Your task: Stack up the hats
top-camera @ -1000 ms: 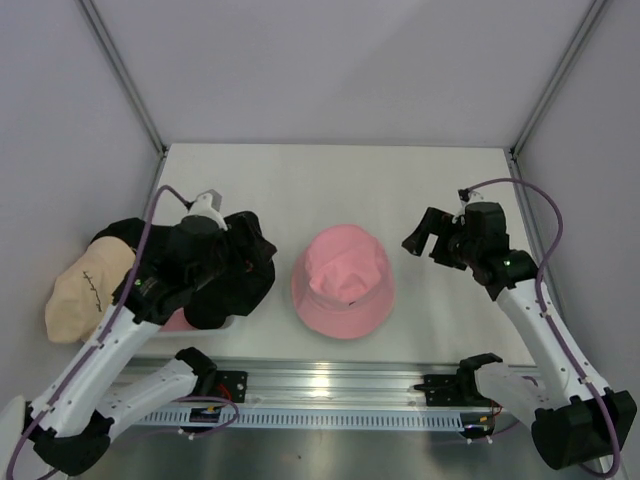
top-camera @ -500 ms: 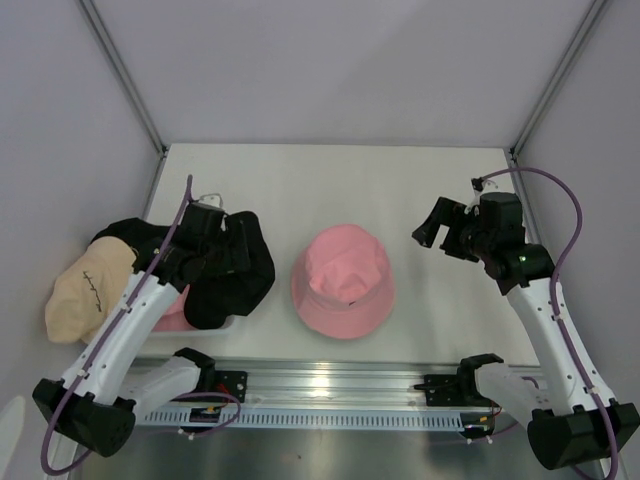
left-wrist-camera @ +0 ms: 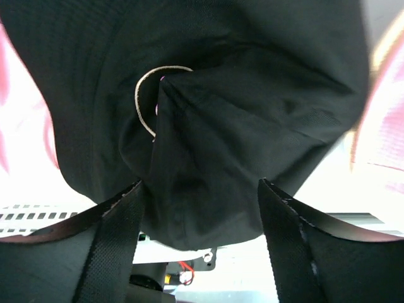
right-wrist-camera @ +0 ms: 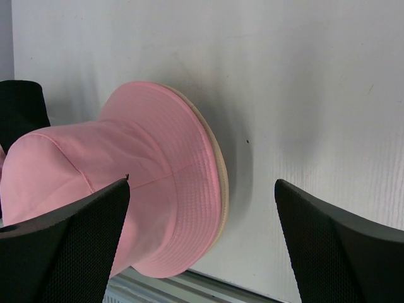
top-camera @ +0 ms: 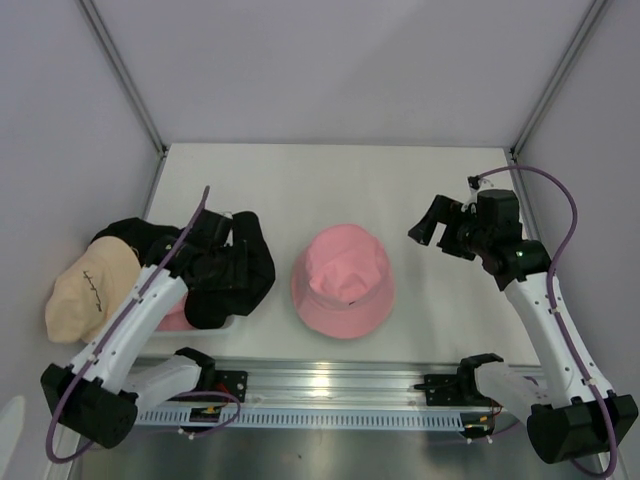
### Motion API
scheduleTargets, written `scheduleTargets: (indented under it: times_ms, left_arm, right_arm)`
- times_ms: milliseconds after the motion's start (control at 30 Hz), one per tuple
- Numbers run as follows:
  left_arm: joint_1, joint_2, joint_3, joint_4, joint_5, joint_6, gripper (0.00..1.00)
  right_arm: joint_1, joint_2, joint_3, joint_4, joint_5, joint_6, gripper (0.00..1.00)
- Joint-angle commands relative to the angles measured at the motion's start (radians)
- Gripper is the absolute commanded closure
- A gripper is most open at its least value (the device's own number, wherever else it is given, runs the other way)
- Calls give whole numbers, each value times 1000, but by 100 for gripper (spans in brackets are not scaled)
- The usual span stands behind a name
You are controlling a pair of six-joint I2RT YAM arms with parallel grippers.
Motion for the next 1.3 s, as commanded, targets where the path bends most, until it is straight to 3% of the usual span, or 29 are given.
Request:
scheduleTargets:
  times_ms: [0, 67, 167, 200, 267, 300, 467, 667, 767, 867, 967, 1067, 1100, 1133, 1267]
  left_arm:
    - [-4, 50, 9, -14, -15, 4, 24]
    - [-3, 88, 9, -11, -60, -10, 28]
    - [-3, 123, 9, -6, -63, -8, 48]
    - [-3, 126, 10, -9, -67, -13, 62]
    - [-1, 113, 14, -9, -86, -22, 81]
    - [0, 102, 11, -11, -95, -26, 98]
    - [9, -59, 111, -17, -107, -4, 99]
    - [65, -98, 536, -11, 182, 27, 99]
    - [65, -42, 638, 18, 346, -90, 99]
    - [65, 10, 668, 17, 451, -164, 99]
    - [65, -9, 627, 114, 593, -320, 99]
    - [65, -50, 509, 344, 769, -506, 99]
    - [65, -61, 476, 509, 811, -551, 99]
    - [65, -65, 422, 567, 839, -589, 99]
    - [58, -12, 464, 671, 881, -689, 99]
  right_arm:
    - [-2, -12, 50, 34, -4, 8, 0]
    - [-2, -21, 39, 62, -3, 11, 0]
    - [-4, -13, 38, 71, -26, 19, 0]
    - [-2, -12, 42, 71, -29, 19, 0]
    - [-2, -10, 44, 74, -27, 19, 0]
    - [-2, -10, 47, 74, -26, 16, 1]
    - [-1, -10, 81, 119, -84, 28, 1]
    - [-2, -13, 100, 303, -187, 48, 0]
    - [-1, -13, 110, 392, -196, 51, 0]
    - [-1, -15, 110, 493, -205, 70, 0]
    - [-1, -4, 114, 570, -219, 126, 0]
    - [-2, 7, 101, 619, -238, 169, 0]
    - [-1, 7, 90, 622, -233, 183, 0]
    - [-1, 5, 82, 624, -224, 188, 1]
    - [-1, -27, 64, 581, -189, 173, 0]
